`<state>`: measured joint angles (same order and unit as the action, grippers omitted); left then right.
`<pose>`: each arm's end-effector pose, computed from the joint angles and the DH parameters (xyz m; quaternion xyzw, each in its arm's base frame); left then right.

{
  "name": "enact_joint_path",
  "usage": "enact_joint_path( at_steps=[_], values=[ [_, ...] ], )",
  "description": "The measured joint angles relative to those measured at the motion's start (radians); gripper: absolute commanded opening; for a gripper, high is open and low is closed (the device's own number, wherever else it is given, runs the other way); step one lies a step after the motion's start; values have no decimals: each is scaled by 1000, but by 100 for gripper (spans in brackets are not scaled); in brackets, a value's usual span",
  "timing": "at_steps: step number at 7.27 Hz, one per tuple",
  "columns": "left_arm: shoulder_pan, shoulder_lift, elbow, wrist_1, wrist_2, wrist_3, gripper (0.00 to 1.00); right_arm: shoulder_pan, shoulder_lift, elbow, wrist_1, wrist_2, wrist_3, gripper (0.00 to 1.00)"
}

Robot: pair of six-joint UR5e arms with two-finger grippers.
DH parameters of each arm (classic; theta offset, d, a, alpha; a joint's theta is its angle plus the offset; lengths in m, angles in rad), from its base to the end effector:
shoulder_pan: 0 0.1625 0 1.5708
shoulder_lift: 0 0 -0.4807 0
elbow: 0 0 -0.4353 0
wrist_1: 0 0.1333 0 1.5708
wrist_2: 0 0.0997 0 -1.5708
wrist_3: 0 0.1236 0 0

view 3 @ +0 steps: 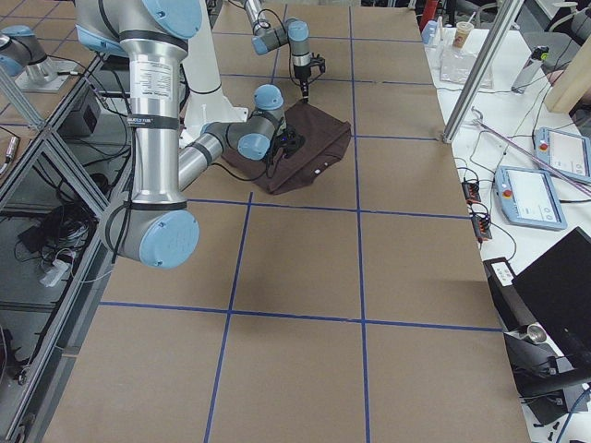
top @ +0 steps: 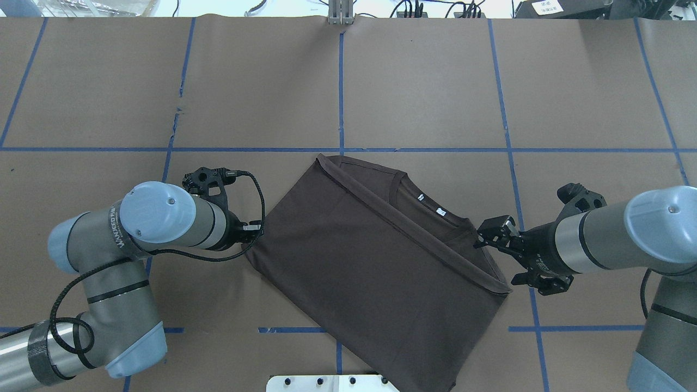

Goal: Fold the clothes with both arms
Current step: 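Grasp the shirt's far corner with the left gripper while the right gripper holds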

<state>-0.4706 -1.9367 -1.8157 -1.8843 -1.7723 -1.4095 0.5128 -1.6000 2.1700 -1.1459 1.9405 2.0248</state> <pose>0.5616 -0.4075 0.3551 0.0523 0.4496 -0.0929 0.8868 -0.3952 -0.3242 0.3872 -0.1477 -0.4736 0.3238 0.8056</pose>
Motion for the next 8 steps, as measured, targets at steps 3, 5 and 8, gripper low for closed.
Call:
enact_joint_path(
  at_steps=[3,5,8],
  values=[
    [-175,-115,77,-23,1,112,0,13,1,5,0,0,0,100],
    [-275,-260,347,-202,1,134,0,22,2,6,1,0,0,100],
    [-350,-456,686,-401,1,139,67,29,41,-11,-1,-2,1,100]
  ],
)
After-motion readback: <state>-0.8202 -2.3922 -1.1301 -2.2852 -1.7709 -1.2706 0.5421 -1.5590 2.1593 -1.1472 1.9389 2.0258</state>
